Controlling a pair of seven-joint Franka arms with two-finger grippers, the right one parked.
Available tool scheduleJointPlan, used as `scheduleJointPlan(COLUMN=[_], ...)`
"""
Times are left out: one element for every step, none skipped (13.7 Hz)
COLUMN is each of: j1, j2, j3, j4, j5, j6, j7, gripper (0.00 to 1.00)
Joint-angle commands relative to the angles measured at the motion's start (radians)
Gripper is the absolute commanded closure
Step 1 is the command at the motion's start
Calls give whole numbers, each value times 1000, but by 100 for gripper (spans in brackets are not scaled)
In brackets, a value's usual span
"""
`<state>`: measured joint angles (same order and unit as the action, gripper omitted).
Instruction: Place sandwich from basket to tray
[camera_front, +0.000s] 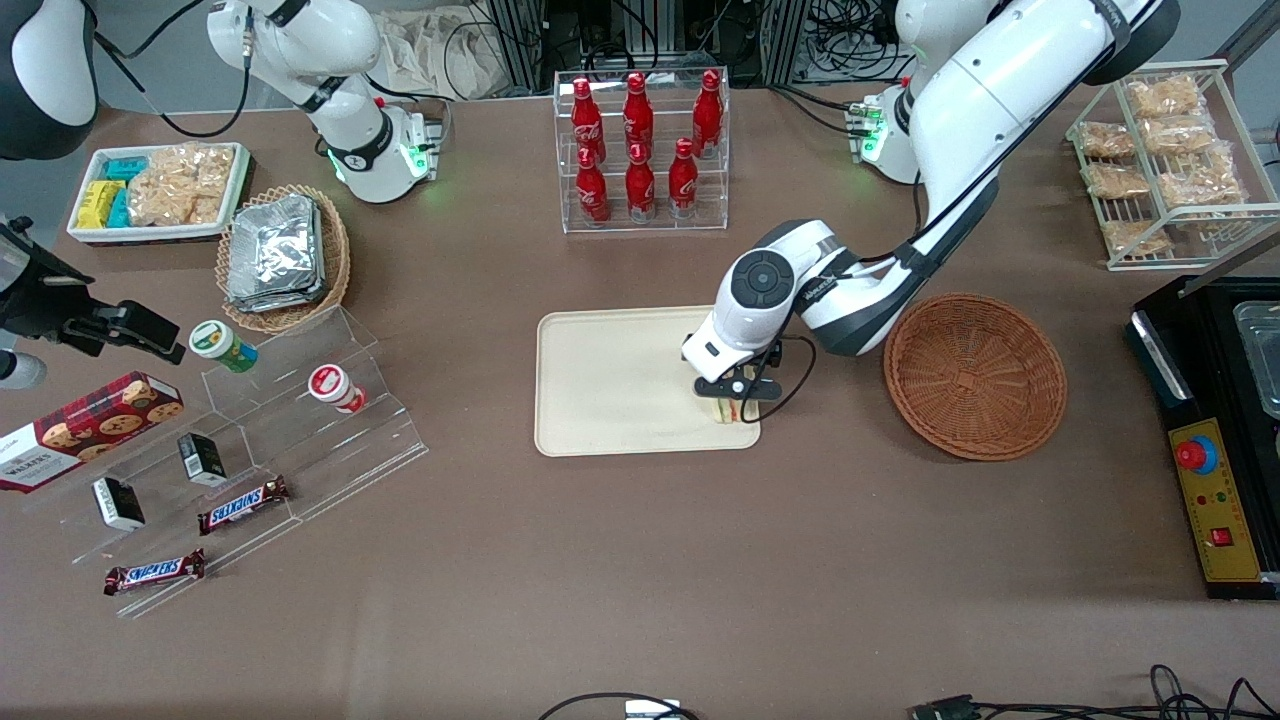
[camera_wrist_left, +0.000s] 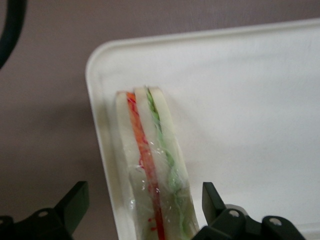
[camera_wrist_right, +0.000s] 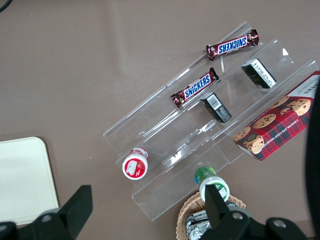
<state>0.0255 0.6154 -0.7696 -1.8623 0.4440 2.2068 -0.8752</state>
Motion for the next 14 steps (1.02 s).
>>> scheduleJointPlan(j1=[14,13,13,13,14,13,-1,-15,-36,-77,-103,-110,-110,-111], j2=[-39,-57,-89,-129,-184,-250,-314,-380,-448,-515,-578,-626,-664,-699], j3=[-74,-83,-83,-77,-65,-16,62,135,226,315,385,430,481,542], j4=[171,240,306,349,354,345,332,315,281,238,189,152,129,108], j5=[-4,-25,-60,-89,-115,-140,-195,-252,-301,-324,-340,-370,-387,-412], j6=[-245,-348,-437,-506,-534,-545,-562,-568,-573,-573,-564,-561,-562,-564], j7=[-11,-1,11,37,65,96,143,198,253,289,313,335,381,454], gripper=[0,0,0,0,2,1,1,1,1,0,0,0,0,0])
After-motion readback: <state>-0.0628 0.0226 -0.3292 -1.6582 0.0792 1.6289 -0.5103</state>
